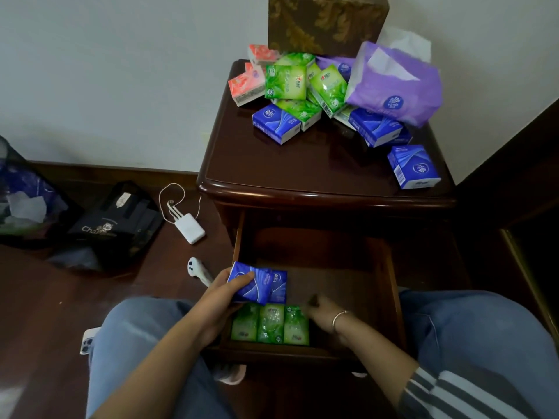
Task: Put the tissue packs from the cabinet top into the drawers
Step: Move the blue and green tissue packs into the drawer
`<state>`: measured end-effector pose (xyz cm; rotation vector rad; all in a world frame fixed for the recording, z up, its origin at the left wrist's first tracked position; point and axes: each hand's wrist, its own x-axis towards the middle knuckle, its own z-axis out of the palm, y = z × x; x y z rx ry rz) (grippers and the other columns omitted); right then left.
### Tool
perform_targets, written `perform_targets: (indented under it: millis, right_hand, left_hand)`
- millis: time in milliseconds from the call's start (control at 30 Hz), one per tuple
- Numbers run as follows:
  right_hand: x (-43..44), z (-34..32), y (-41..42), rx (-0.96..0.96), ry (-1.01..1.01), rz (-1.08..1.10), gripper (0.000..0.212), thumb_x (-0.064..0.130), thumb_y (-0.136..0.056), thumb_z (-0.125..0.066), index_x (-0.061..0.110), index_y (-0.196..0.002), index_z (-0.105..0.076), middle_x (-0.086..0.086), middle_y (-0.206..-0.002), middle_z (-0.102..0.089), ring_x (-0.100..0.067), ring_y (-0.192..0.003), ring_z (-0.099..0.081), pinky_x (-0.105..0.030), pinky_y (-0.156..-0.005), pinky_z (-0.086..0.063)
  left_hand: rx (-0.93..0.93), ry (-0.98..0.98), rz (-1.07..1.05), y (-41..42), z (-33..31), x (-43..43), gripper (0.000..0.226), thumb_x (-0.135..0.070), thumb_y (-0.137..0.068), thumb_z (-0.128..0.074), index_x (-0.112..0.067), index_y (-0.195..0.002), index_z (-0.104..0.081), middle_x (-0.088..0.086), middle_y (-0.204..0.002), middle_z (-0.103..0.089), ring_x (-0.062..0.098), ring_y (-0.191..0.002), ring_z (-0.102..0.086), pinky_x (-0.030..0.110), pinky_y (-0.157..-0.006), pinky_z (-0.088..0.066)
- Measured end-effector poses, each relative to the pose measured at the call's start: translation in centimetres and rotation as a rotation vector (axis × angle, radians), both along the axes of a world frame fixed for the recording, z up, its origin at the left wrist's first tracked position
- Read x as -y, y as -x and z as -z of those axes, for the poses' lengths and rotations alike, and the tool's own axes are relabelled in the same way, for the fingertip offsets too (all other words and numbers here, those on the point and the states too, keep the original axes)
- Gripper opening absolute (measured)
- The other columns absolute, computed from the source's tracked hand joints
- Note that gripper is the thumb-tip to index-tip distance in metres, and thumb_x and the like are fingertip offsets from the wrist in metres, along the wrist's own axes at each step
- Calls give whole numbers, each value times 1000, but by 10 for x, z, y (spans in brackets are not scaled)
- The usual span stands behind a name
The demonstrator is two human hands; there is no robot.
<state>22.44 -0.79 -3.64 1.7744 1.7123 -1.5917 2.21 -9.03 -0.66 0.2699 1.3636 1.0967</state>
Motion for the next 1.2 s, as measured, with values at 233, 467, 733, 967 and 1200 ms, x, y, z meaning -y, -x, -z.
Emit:
perform_targets:
  millis: [233, 467, 733, 967, 1200]
  right_hand:
    - [5, -50, 23, -486, 123, 182, 32, 31, -88, -62, 22, -117, -53, -2, -113, -62, -16, -101, -63, -34, -86, -52]
    - [-51, -35, -7, -402, -23, 169, 40, -3, -80, -64, 6, -119, -57, -8, -90, -64, -19, -81, -60, -24, -69, -49]
    - [-69, 10, 1, -93, -190, -106, 53, 0, -83, -58, 9, -134, -49, -12, -133, -55, -20, -116, -54, -20, -92, -38]
    - [-60, 27, 23, -67, -60, -354, 68, 12, -90, -57, 17, -148, -22, -8, -155, -21, -22, -140, -29, -24, -110, -27]
    - [-63, 25, 18, -212, 163, 245, 46, 37, -95, -47, 19, -137, -39, -5, -144, -43, -18, -121, -45, -36, -99, -38]
  left_hand:
    - [20, -73, 61, -33, -6, -1, 43, -40, -88, -57, -16, -123, -60, 6, -116, -71, 20, -108, -66, 33, -92, -49]
    - [-415, 44, 107, -19, 7, 2, 66, -49, -86, -62, -24, -143, -39, 3, -140, -45, 19, -127, -47, 38, -110, -36]
    - [-580, 216, 159, -3, 38, 7, 34, -28, -90, -64, -5, -114, -57, 17, -112, -66, 33, -104, -63, 49, -93, -50]
    - [-659, 243, 162, -1, 46, 0, 28, -32, -89, -64, -11, -106, -59, 10, -107, -66, 25, -95, -64, 44, -87, -52]
    - [-652, 249, 150, 1, 56, -4, 29, -38, -86, -64, -18, -105, -57, 7, -110, -63, 21, -93, -64, 42, -86, -53]
